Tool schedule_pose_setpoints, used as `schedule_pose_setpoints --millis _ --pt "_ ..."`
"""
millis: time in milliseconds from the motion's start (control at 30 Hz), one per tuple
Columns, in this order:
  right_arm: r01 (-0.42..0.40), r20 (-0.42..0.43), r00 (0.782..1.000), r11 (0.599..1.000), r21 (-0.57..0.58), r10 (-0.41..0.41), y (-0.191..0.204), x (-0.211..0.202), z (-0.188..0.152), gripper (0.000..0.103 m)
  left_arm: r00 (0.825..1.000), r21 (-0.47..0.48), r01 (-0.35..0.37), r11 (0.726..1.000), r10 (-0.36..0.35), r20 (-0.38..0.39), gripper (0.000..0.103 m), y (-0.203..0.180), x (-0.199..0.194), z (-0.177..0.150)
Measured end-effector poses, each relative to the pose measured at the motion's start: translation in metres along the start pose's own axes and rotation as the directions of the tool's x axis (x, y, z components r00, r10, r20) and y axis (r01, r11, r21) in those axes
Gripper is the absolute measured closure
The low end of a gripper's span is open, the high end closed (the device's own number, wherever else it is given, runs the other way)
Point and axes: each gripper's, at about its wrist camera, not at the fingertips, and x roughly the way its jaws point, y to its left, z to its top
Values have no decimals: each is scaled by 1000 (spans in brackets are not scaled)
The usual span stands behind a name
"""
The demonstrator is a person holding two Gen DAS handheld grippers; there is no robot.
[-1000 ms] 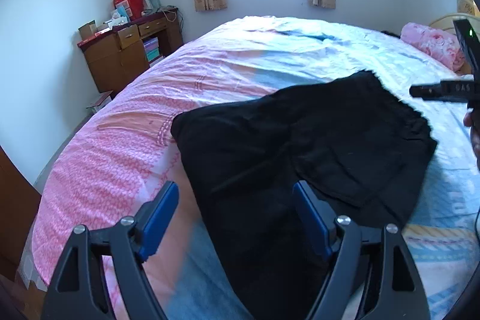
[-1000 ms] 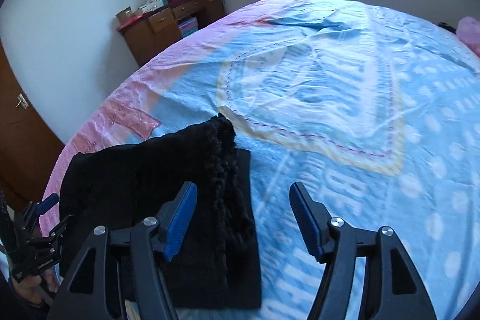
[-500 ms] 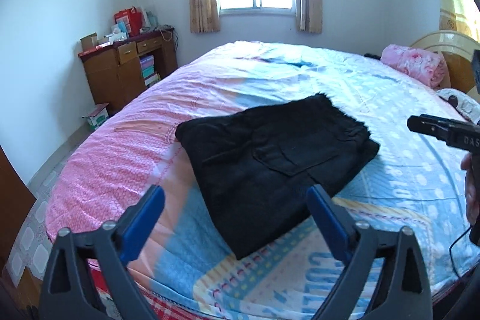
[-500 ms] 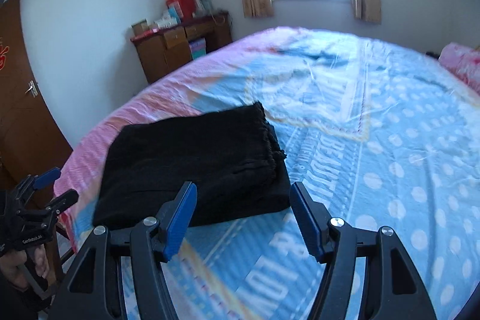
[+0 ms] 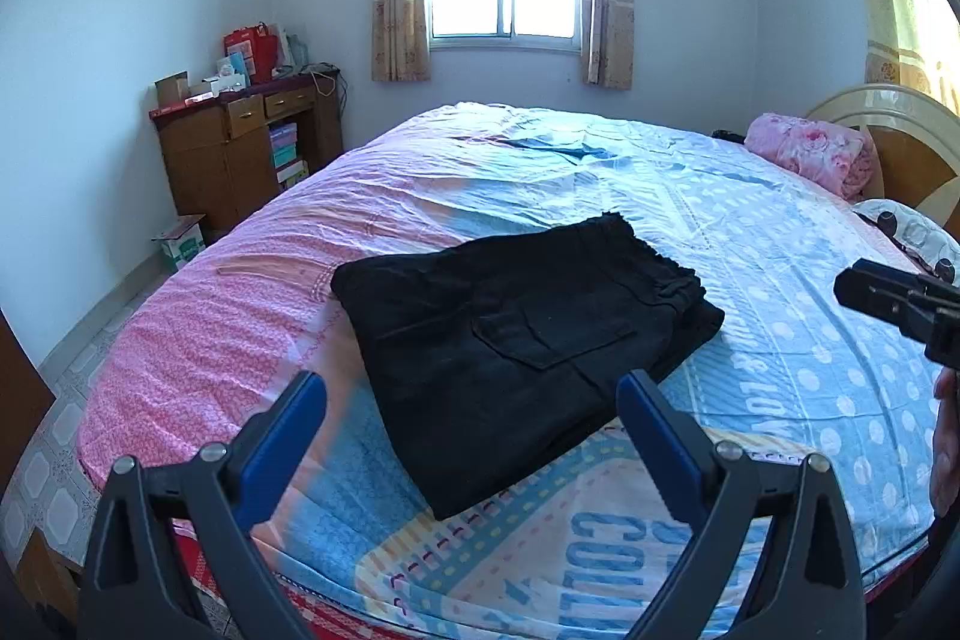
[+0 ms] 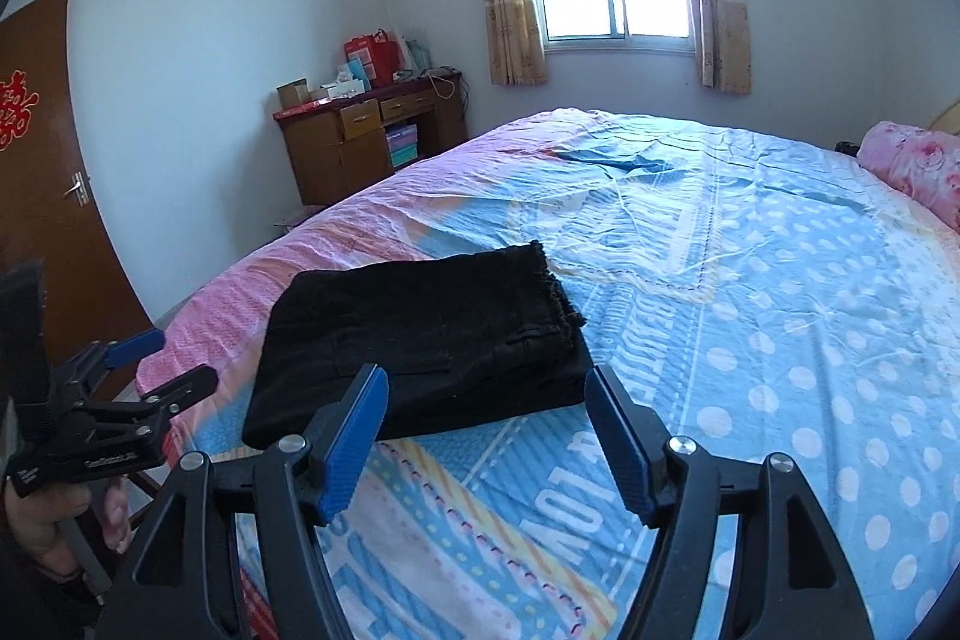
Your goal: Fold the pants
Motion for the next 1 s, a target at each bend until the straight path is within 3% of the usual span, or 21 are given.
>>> schedule_pose_setpoints --millis 1000 --pt "-16 -2 1000 1000 0 16 8 -5 -5 33 1000 15 25 1000 -26 5 3 -5 0 1"
